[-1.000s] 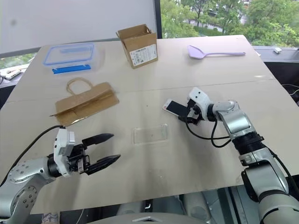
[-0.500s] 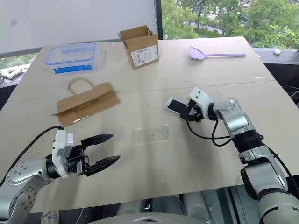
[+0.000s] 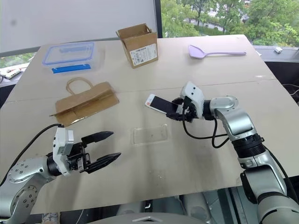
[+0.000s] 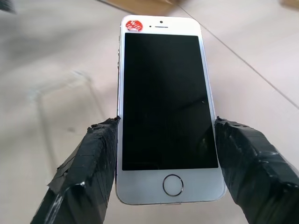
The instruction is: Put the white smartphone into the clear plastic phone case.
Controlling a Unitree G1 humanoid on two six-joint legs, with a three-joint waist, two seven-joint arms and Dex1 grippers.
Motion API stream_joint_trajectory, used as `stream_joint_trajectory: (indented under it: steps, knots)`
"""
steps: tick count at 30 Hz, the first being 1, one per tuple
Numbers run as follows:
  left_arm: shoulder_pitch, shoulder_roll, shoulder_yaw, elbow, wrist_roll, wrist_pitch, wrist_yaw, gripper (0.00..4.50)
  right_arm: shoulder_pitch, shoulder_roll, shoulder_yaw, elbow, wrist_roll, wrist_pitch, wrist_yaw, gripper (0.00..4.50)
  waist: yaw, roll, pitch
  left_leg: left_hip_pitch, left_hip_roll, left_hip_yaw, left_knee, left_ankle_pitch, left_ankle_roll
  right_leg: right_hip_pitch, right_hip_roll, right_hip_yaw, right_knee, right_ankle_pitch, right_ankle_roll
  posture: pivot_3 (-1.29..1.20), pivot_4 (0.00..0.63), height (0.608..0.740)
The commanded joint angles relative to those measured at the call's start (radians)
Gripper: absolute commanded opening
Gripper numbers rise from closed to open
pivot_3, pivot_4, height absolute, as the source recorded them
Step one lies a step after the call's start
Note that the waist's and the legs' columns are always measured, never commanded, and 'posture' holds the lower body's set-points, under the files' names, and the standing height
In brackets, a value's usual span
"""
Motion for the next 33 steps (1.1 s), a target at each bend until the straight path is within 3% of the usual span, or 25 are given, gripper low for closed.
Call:
stream_joint_trajectory:
  steps: [1, 16, 33]
  knots:
    - [0.010, 0.007, 0.021, 0.000, -0.004, -0.011, -0.008, 4.50, -0.008, -0.036, 0.077, -0.066, -0.053, -0.044, 0.039, 2.76, 0.000, 0.000, 0.000, 0.000, 0.000, 0.000, 0.000, 0.000, 0.000, 0.000, 0.000, 0.000, 0.000, 0.000, 0.000, 0.00, 0.150, 0.740]
    - [0.077, 0.011, 0.037, 0.047, 0.031, -0.059, -0.042, 4.50, -0.001, -0.081, 0.221, -0.092, -0.175, -0.136, 0.093, 2.76, 0.001, 0.000, 0.000, -0.001, 0.000, 0.001, 0.000, 0.000, 0.000, -0.001, -0.001, 0.000, 0.000, 0.000, 0.000, 0.00, 0.150, 0.740]
    - [0.065, 0.010, 0.021, 0.055, 0.042, -0.061, -0.052, 4.50, 0.003, -0.084, 0.249, -0.138, -0.249, -0.129, 0.103, 2.76, 0.001, 0.000, 0.000, -0.001, 0.000, 0.001, 0.000, 0.000, 0.000, -0.001, -0.001, 0.000, 0.000, 0.000, -0.001, 0.00, 0.150, 0.740]
